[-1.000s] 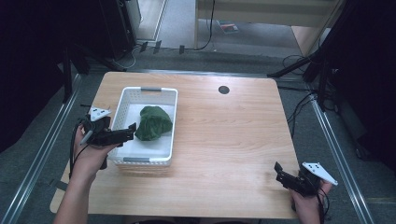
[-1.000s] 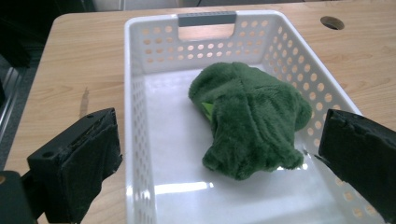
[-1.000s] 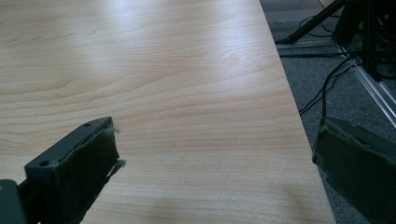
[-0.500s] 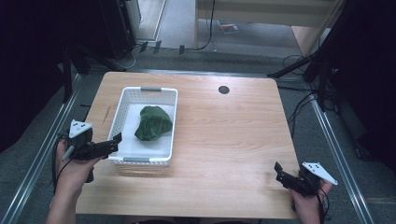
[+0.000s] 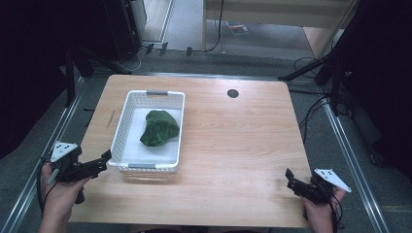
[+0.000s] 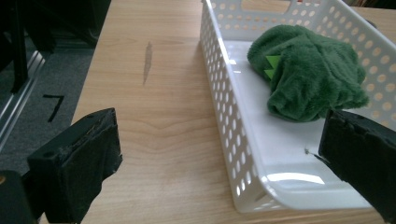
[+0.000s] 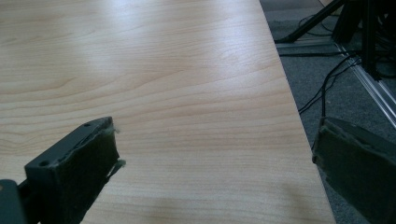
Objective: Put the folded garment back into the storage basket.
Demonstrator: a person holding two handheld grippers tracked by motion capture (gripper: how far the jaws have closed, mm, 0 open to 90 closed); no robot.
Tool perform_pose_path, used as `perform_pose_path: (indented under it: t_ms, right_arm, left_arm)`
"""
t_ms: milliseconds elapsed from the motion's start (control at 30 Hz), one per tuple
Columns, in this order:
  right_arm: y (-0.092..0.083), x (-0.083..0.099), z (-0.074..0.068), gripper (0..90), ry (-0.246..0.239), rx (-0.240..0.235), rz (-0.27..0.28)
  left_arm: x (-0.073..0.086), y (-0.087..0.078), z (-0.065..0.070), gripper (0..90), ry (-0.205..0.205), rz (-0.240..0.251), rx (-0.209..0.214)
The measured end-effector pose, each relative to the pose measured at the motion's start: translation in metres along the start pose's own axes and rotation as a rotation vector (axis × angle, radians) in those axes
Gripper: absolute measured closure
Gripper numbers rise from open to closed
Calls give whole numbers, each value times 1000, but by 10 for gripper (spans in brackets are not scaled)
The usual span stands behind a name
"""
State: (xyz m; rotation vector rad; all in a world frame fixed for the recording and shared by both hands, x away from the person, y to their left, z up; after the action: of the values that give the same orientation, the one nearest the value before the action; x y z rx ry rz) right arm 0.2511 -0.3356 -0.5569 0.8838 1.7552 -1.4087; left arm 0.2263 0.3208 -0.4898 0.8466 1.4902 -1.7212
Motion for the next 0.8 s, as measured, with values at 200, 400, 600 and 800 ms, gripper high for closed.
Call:
perform_pose_path:
  t_ms: [200, 400, 600, 800]
  right_arm:
    - [0, 0, 0, 4, 3, 1, -2]
    - [0, 0, 0, 4, 3, 2, -3]
    - [0, 0, 0, 4, 2, 2, -3]
    - [0, 0, 0, 4, 3, 2, -2]
  left_arm:
    - [13, 0, -10, 0, -17, -2, -18]
    - [29, 4, -18, 0, -38, 0, -28]
    - [41, 8, -26, 0, -43, -2, -27]
    - [53, 15, -32, 0, -38, -4, -16]
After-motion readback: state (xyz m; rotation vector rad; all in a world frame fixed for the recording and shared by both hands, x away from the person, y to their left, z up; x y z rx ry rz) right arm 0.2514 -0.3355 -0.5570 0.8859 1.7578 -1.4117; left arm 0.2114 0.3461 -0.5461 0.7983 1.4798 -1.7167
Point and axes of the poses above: each handheld gripper's, and its own axes: y roughly forward along the jaws, x roughly out of its underside, z roughly to its right, the point moved 2 cm from there along y, roughly forward along the jaws, and after that the axes turned 2 degrees about -x, right-handed, at the moved point
